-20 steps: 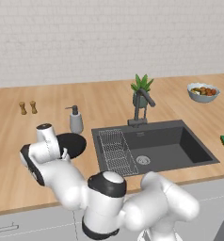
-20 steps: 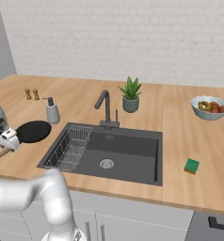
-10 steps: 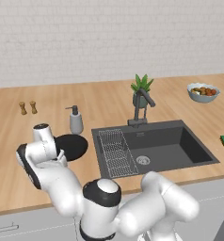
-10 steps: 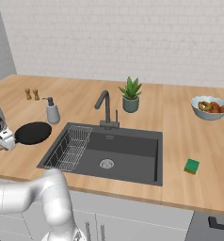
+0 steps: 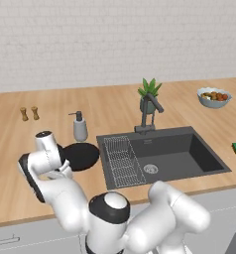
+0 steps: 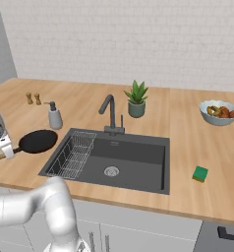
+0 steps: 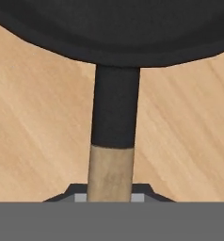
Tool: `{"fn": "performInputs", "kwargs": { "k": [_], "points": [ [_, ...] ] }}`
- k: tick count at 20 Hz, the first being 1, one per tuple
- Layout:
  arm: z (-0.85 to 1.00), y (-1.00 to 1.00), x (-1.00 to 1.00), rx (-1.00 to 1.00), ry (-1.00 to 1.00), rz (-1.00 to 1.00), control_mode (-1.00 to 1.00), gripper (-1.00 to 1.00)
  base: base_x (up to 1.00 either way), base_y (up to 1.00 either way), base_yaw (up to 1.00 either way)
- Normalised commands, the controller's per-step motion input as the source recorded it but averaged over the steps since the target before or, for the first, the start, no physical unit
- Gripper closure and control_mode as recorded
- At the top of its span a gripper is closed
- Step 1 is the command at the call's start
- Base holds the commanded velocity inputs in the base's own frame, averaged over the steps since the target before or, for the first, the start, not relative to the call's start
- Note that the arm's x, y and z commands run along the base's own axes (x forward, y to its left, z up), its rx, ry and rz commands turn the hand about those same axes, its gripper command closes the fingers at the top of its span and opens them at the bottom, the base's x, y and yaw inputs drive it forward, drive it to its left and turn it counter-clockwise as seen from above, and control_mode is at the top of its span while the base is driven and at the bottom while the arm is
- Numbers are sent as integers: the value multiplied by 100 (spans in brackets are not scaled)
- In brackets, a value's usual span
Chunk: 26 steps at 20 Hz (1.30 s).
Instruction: Pick the pan and sponge and place them into the sink. Then turn on the water.
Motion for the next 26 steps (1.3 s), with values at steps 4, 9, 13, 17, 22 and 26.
{"fn": "performInputs", "kwargs": {
  "k": [4,9,13,17,22,26],
  "points": [
    [85,-32,-10,-2,-22,-11,-100,100,0,0,0],
    [98,-66,-44,0,-36,0,-100,100,0,0,0],
    [57,-99,-80,0,-31,3,-100,100,0,0,0],
    [59,-100,-76,0,-25,9,-100,100,0,0,0],
    [67,-100,-81,0,-19,16,-100,100,0,0,0],
    [75,-100,-85,0,-4,15,-100,100,0,0,0]
  ]
}}
